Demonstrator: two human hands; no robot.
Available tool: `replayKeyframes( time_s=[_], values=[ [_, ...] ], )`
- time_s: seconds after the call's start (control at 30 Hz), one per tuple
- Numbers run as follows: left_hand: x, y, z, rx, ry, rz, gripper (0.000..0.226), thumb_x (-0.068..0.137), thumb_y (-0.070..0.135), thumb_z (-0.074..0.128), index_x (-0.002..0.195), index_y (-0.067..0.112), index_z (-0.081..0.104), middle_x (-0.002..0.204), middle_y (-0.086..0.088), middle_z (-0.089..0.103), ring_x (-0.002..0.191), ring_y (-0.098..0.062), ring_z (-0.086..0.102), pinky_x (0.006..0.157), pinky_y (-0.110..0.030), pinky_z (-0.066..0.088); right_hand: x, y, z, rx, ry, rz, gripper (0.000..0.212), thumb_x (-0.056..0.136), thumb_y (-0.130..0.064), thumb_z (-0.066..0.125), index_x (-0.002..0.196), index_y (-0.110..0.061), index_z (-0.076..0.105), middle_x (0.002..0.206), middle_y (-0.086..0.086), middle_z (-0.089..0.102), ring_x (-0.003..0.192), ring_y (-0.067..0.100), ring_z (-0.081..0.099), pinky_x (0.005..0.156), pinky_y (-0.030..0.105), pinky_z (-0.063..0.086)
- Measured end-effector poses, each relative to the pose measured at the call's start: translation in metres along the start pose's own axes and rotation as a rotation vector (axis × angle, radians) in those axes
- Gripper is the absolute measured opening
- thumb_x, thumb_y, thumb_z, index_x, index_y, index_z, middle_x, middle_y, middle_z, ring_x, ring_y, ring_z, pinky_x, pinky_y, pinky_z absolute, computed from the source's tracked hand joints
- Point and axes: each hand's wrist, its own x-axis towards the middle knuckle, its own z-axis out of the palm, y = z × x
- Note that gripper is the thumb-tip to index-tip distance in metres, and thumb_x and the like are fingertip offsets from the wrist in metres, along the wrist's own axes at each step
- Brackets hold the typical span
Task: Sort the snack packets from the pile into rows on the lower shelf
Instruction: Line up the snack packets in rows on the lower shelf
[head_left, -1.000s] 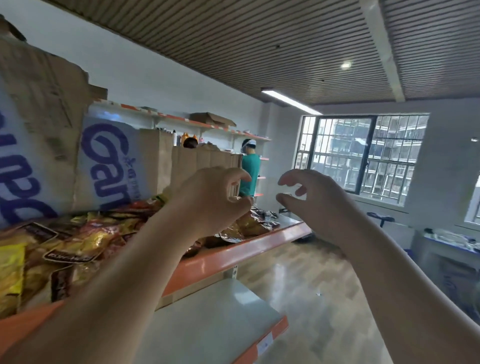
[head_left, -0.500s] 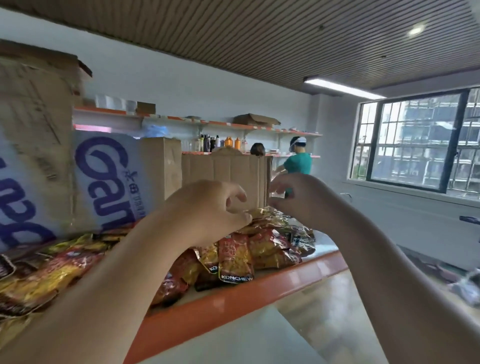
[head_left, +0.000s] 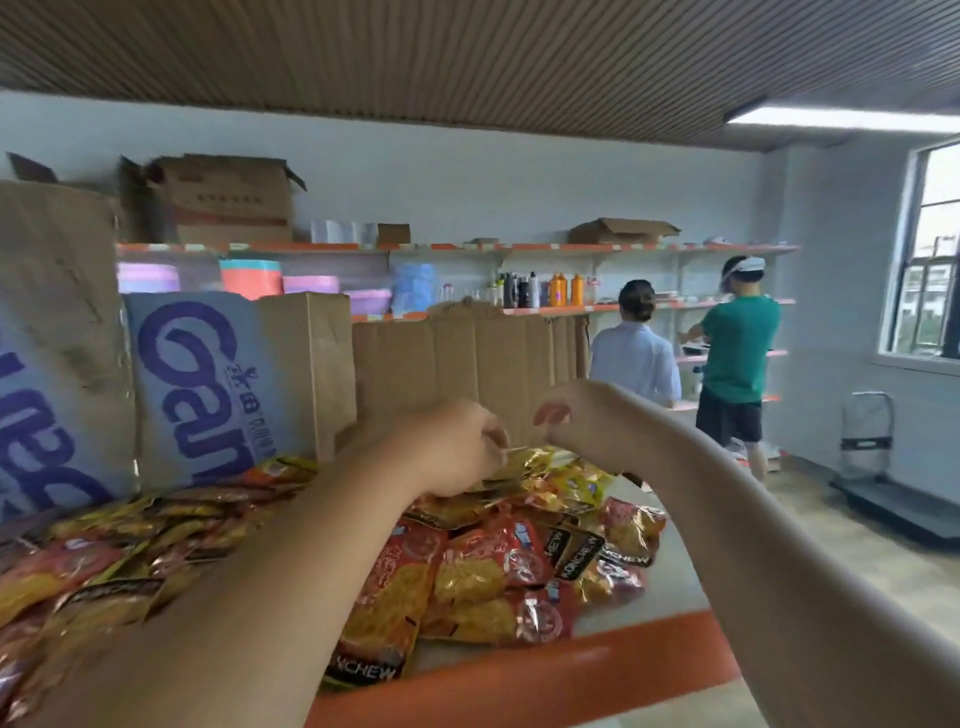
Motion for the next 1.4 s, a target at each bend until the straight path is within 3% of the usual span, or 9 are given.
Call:
replayKeyframes(
  time_s=[0.2,0.27,0.37,0.63,0.8,1.0,1.13,1.27,1.4],
  values=[
    [0.0,-0.01,0.019,0.026,-0.162,0.006,0.038,0.095,0.063,0.059,0.129,0.048,0.066,0.129,0.021,0.065,0.1,-0.001,0.054,0.077,-0.023,0.039,0.043,0.004,0.007,-0.159,-0.214,-0.086,0.042,0.099,-0.014,0.048,0.134,-0.034,0.061,0.138,-0.004,0.059,0.099,0.011,0.057,0.069,0.024,0.044],
    [-0.003,-0.011,0.019,0.001,-0.147,-0.012,0.035,0.093,0.062,0.063,0.126,0.052,0.067,0.117,0.029,0.061,0.097,0.002,0.053,0.076,-0.02,0.038,0.047,0.001,0.016,-0.254,-0.316,-0.088,0.056,0.099,-0.008,0.043,0.146,-0.038,0.051,0.147,0.0,0.054,0.1,0.014,0.057,0.071,0.022,0.041],
    [-0.006,-0.013,0.015,-0.032,-0.162,-0.032,0.032,0.089,0.064,0.067,0.119,0.054,0.068,0.093,0.04,0.05,0.089,0.01,0.053,0.072,-0.019,0.039,0.044,0.001,0.027,-0.342,-0.474,-0.078,0.079,0.092,0.004,0.044,0.154,-0.044,0.038,0.145,0.0,0.054,0.073,0.005,0.049,0.05,0.016,0.037],
    [-0.024,-0.022,-0.007,0.0,-0.24,-0.073,0.015,0.082,0.04,0.076,0.09,0.051,0.071,0.114,0.024,0.068,0.106,0.002,0.064,0.094,-0.038,0.057,0.031,-0.001,0.018,-0.318,-0.552,-0.038,0.072,0.084,-0.029,0.068,0.15,-0.043,0.043,0.14,-0.004,0.057,0.11,0.018,0.06,0.075,0.029,0.046],
    [-0.028,-0.027,-0.014,-0.033,-0.27,-0.052,0.034,0.077,0.036,0.083,0.103,0.052,0.068,0.11,0.028,0.067,0.104,0.009,0.062,0.095,-0.034,0.056,0.024,0.003,0.01,-0.224,-0.527,-0.058,0.063,0.081,-0.038,0.078,0.138,-0.039,0.049,0.102,-0.016,0.054,0.084,0.001,0.052,0.061,0.025,0.042],
    [-0.027,-0.023,-0.012,-0.099,-0.243,-0.048,0.029,0.091,0.034,0.069,0.11,0.056,0.067,0.102,0.038,0.063,0.095,0.011,0.061,0.081,-0.024,0.05,0.026,0.02,0.008,-0.106,-0.323,-0.007,0.061,0.074,-0.053,0.084,0.122,-0.032,0.052,0.108,-0.012,0.056,0.094,0.01,0.056,0.069,0.03,0.045],
    [-0.02,-0.019,0.0,-0.056,-0.221,-0.111,0.028,0.1,0.057,0.057,0.128,0.061,0.06,0.111,0.025,0.063,0.108,0.001,0.059,0.1,-0.028,0.047,0.028,0.022,0.011,-0.053,-0.278,0.005,0.077,0.074,-0.057,0.082,0.139,-0.033,0.048,0.119,-0.009,0.056,0.101,0.013,0.056,0.072,0.031,0.044],
    [-0.019,-0.015,0.003,-0.02,-0.226,-0.116,0.018,0.095,0.067,0.055,0.107,0.061,0.067,0.114,0.024,0.06,0.11,-0.003,0.059,0.1,-0.033,0.048,0.028,0.02,0.012,-0.046,-0.266,0.01,0.083,0.076,-0.058,0.079,0.146,-0.028,0.047,0.139,-0.002,0.056,0.115,0.019,0.056,0.085,0.035,0.049],
    [-0.021,-0.017,0.002,0.044,-0.162,-0.137,0.02,0.088,0.064,0.069,0.089,0.045,0.069,0.103,0.018,0.065,0.1,-0.004,0.062,0.091,-0.039,0.055,0.025,0.017,0.01,-0.045,-0.295,0.006,0.079,0.078,-0.056,0.08,0.144,-0.028,0.048,0.135,-0.003,0.057,0.11,0.019,0.057,0.085,0.035,0.049]
  ],
)
